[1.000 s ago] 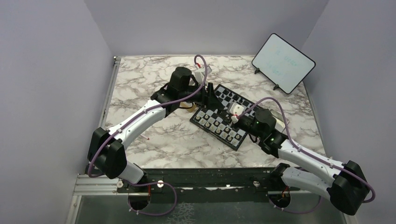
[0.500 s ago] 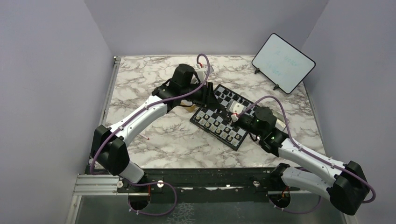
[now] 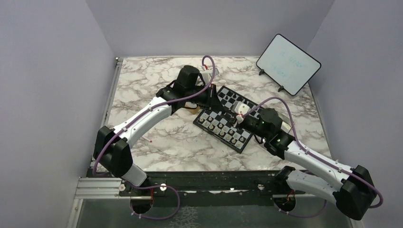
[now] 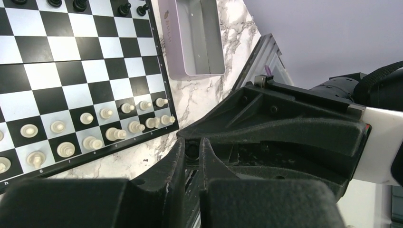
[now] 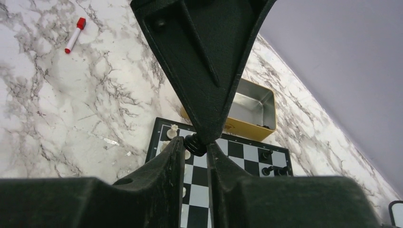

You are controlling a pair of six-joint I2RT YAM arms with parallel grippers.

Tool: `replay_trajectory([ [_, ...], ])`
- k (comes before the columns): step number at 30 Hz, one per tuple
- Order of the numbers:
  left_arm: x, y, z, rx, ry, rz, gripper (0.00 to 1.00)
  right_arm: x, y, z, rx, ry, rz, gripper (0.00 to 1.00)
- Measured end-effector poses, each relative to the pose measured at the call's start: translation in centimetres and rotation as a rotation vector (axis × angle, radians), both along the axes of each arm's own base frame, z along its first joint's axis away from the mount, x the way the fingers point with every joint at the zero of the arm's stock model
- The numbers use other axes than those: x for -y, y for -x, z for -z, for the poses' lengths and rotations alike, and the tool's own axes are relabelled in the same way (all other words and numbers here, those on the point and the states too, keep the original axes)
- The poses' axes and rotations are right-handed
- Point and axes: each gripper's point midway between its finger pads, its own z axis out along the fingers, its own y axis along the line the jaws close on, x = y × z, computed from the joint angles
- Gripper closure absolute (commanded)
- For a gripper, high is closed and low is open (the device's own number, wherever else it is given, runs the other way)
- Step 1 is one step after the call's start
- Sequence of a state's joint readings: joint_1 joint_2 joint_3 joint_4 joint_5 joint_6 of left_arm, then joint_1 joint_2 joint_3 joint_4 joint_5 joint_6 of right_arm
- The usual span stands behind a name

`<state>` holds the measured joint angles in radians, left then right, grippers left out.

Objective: Set up the chess pieces on the board
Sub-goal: Place the chess piece on the chessboard.

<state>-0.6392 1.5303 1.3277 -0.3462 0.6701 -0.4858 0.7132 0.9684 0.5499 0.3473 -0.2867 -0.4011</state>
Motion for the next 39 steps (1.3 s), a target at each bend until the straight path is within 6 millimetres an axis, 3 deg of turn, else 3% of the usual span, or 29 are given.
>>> replay_trajectory([
  [4,0.1,-0.2,0.0,0.019,-0.005,0.002,0.94,0.2,0.5,-0.2,-0.039,-0.03,0.004,0.33],
  [6,0.3,-1.0,-0.1,0.04,-0.014,-0.012,0.94,0.5,1.0,-0.5,-0.058,-0.055,0.006,0.06],
  [7,0.4,-1.5,-0.1,0.058,-0.021,-0.023,0.94,0.7,1.4,-0.7,-0.07,-0.071,0.006,0.01],
  [10,0.6,-3.2,-0.2,0.104,-0.043,-0.061,0.94,1.4,2.5,-1.1,-0.098,-0.103,0.008,0.0],
  [19,0.9,-11.4,-0.1,0.311,-0.15,-0.266,0.94,4.4,5.1,-3.0,-0.237,-0.264,0.096,0.0],
  [28,3.0,-20.0,5.5,0.402,-0.275,-0.399,0.94,6.9,5.9,-0.9,-0.416,-0.31,0.234,0.0],
  [33,3.3,-22.5,9.0,0.416,-0.339,-0.436,0.93,7.7,6.3,-0.4,-0.485,-0.328,0.288,0.0],
  [39,3.1,-23.8,10.5,0.455,-0.385,-0.474,0.92,8.3,6.9,-1.1,-0.5,-0.346,0.297,0.0],
])
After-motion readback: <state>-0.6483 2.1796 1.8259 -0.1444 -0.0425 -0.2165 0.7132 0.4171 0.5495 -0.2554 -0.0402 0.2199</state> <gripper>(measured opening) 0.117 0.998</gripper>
